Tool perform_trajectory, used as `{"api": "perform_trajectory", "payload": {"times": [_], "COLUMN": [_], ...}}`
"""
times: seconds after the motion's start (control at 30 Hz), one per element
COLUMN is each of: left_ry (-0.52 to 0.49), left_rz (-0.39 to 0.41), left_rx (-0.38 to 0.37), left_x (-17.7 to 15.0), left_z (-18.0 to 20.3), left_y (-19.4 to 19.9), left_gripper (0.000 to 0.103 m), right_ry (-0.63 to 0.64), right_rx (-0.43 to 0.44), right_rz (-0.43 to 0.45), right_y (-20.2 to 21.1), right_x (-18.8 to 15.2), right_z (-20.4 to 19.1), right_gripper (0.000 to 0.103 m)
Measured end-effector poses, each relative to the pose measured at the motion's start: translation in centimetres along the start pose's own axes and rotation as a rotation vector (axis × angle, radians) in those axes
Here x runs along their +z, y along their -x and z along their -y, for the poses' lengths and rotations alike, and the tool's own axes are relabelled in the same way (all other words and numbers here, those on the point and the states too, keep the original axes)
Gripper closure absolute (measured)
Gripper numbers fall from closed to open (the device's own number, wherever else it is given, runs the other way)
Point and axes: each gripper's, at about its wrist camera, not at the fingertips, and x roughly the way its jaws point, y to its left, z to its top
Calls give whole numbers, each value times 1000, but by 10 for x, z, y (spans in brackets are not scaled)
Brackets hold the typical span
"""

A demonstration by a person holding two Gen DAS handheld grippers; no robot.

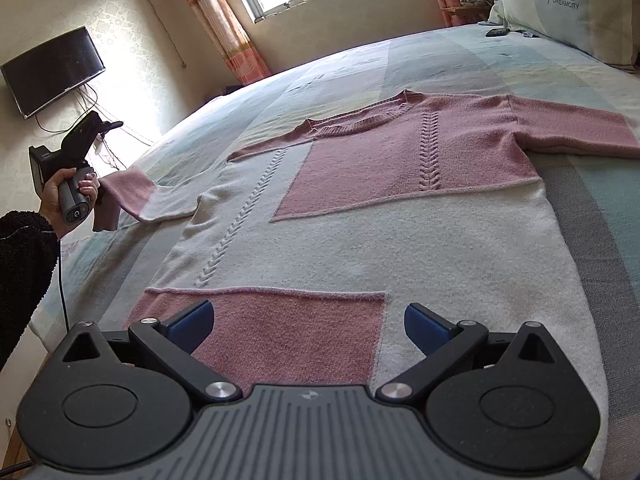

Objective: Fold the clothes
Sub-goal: 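Close the left tool on the pink sleeve cuff and lift it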

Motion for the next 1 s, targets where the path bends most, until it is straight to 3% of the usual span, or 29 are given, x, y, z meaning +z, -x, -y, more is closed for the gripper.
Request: {"api": "perform_trajectory", "payload": {"times": [0.2, 1.0], "left_ry": [-31, -240], "left_rz": [-44, -222], "left_rx": [-9, -34], "left_x": [-8, -88], "left_z": [41, 193], "left_y": [-7, -29], "left_gripper": [1, 1], "right_ry": [-39, -38], "right_rx": [10, -27], "right_rz": [-1, 2], "right_y": [9, 45], "right_x": [1, -7], "right_z": [7, 32], "right_gripper": [0, 0]}}
